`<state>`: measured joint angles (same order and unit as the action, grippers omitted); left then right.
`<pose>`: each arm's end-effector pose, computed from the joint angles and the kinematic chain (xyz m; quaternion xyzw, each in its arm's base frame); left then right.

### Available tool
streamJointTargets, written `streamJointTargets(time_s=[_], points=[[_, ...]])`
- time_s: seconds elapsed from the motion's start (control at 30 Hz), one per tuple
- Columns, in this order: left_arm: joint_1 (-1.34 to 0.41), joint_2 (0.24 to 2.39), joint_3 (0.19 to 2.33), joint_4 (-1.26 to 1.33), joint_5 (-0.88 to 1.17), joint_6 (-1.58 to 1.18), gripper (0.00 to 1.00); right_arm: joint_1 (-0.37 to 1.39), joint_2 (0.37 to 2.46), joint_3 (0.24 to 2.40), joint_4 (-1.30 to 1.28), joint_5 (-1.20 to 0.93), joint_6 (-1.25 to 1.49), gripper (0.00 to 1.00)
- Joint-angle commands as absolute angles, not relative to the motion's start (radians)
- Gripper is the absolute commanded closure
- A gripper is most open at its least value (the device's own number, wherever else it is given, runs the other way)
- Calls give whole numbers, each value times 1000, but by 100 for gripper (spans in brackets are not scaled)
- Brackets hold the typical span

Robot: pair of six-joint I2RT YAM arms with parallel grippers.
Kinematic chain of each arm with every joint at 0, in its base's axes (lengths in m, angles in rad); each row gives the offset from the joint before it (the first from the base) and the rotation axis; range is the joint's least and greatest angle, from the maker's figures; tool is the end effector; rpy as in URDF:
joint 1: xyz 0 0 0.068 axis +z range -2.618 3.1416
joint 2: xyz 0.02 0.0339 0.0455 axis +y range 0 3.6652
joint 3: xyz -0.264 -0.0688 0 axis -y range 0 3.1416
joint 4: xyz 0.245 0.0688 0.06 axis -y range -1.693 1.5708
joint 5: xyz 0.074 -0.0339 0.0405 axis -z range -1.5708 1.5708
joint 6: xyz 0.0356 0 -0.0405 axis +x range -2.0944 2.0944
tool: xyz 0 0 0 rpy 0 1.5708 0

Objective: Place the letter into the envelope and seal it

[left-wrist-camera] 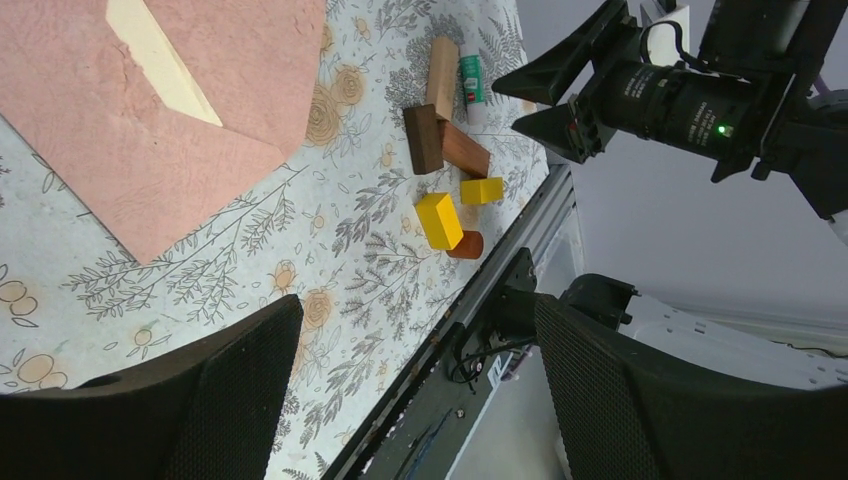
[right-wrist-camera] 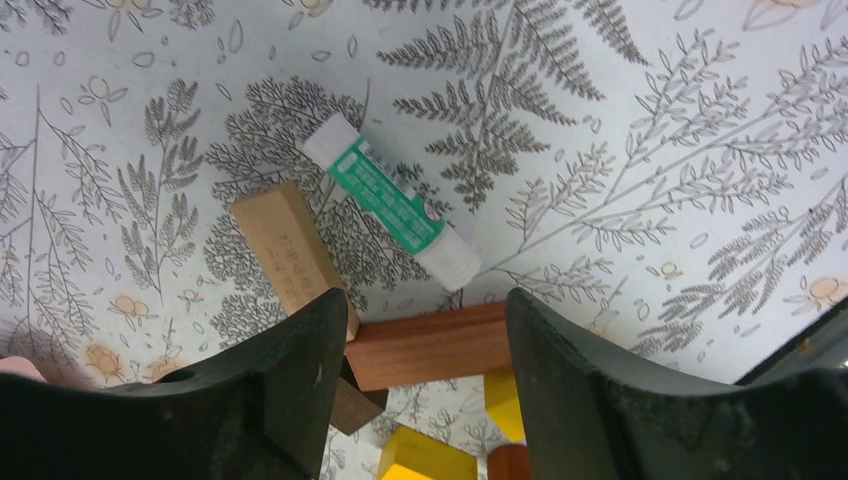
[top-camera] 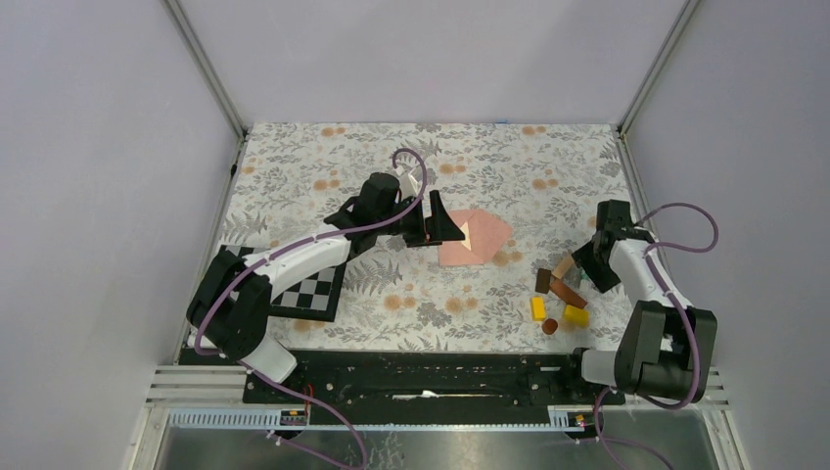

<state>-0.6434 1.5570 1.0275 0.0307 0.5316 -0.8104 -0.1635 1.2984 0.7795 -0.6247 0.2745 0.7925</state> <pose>0.2692 -0.2244 0.2554 0.0645 0.8379 -0.4962 0.2181 0.2316 -0.0480 0.1998 0.4711 0.8462 -0.0622 0.2410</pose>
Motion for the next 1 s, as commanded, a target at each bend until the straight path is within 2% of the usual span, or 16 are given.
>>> streamJointTargets(time_s=[0.0, 0.33, 0.7, 0.97], points=[[-640, 1536, 1022, 104, 575, -824, 12, -175, 1340, 766, -536, 323, 759, 36], [-637, 1557, 1020, 114, 595, -831, 12, -176, 1446, 747, -462, 318, 728, 43], [-627, 1576, 1009, 137, 609, -847, 12, -176, 1543, 753, -421, 319, 691, 67], [-619, 1591, 1014, 147, 613, -850, 11, -176, 1501, 772, -439, 355, 652, 86]])
